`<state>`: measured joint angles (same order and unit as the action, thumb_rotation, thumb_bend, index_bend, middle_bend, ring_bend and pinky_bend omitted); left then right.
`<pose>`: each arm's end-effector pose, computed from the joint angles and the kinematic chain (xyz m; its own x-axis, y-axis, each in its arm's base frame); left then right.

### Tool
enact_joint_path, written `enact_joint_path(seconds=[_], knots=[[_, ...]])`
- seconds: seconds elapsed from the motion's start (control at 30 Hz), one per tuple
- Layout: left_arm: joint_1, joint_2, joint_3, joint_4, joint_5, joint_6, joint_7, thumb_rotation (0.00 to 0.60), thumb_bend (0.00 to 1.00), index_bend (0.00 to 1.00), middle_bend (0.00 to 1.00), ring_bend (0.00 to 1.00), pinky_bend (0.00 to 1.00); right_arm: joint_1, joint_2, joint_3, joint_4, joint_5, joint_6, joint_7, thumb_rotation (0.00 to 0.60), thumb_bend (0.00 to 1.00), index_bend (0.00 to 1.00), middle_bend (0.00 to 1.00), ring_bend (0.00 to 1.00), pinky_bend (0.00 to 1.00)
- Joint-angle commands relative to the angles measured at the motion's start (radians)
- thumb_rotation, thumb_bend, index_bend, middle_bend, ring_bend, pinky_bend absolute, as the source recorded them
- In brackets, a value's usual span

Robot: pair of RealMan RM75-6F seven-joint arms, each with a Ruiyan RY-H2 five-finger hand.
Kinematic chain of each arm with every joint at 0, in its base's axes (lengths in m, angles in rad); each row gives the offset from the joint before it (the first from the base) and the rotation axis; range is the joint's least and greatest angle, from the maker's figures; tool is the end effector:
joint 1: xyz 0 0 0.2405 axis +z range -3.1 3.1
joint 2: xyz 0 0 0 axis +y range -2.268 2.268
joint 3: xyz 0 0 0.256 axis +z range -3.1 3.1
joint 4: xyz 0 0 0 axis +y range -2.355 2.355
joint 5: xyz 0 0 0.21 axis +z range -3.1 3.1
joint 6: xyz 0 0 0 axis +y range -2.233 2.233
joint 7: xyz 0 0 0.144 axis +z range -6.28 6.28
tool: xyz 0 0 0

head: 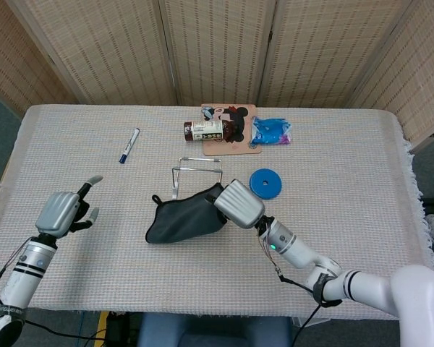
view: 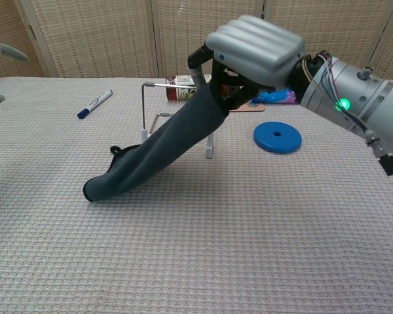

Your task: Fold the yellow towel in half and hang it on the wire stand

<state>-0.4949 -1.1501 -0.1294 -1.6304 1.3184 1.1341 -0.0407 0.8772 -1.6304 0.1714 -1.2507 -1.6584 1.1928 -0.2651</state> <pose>-0.2338 0.3085 0.1201 0.3111 0.1505 0.9384 0.9361 -0.2191 -0.2752 -0.0662 -0.3528 -0.0056 0.4783 0.2664 0.8368 -0.4821 -0.7168 0.5037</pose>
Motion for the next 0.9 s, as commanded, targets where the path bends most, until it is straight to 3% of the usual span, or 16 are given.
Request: enact_joint_path(seconds=[0.03,0.6,0.9], knots=[[0.006,0.008,0.009,-0.014,0.008,0.000,0.010,0.600,0.51,0.13,0.97,0.80,0.89,0.018,0.052,0.055,-0.090,0.030,-0.005,-0.093,0.600,0.57,0.66,0.96,1.00,1.00],[0.027,0.018,0.026,-0.022,0.041,0.008,-0.004,0.600,0.51,0.13,0.97,0.79,0.89,0.024,0.106,0.159,-0.281,0.112,0.034,-0.336,0.600,0.58,0.66,0.98,1.00,1.00],[0.040,0.024,0.035,-0.009,0.058,0.012,-0.035,0.600,0.51,0.13,0.97,0.79,0.89,0.072,0.054,0.208,-0.231,0.206,-0.004,-0.469,0.600,0.58,0.66,0.98,1.00,1.00]])
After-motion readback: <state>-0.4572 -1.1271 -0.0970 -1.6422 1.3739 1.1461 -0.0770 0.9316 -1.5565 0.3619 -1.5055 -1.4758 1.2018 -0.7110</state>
